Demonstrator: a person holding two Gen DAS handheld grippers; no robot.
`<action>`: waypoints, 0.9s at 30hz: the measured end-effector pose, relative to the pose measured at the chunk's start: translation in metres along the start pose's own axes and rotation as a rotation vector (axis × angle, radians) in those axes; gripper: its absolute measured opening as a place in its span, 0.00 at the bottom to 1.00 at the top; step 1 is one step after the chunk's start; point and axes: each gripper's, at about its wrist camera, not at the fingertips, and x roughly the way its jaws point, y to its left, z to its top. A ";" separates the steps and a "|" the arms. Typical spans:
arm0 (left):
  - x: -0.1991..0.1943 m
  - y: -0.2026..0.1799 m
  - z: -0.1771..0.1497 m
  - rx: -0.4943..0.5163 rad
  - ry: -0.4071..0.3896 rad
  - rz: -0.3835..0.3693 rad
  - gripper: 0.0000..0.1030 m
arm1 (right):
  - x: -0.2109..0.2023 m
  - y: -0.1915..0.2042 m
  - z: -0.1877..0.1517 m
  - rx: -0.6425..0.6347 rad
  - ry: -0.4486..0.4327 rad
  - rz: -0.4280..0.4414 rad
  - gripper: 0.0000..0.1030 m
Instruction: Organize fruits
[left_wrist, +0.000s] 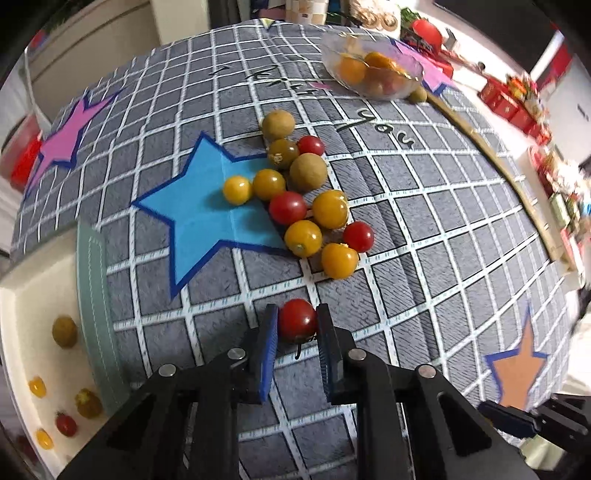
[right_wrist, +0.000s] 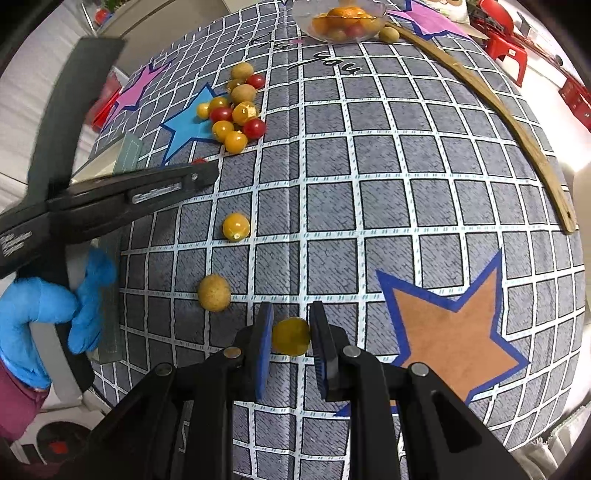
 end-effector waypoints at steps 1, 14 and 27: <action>-0.004 0.003 -0.002 -0.009 -0.003 -0.005 0.21 | -0.001 0.001 0.003 0.000 -0.004 0.002 0.21; -0.060 0.059 -0.048 -0.106 -0.033 0.046 0.21 | -0.001 0.037 0.032 -0.069 -0.019 0.020 0.21; -0.097 0.140 -0.122 -0.303 -0.034 0.157 0.21 | 0.017 0.137 0.053 -0.290 0.019 0.091 0.21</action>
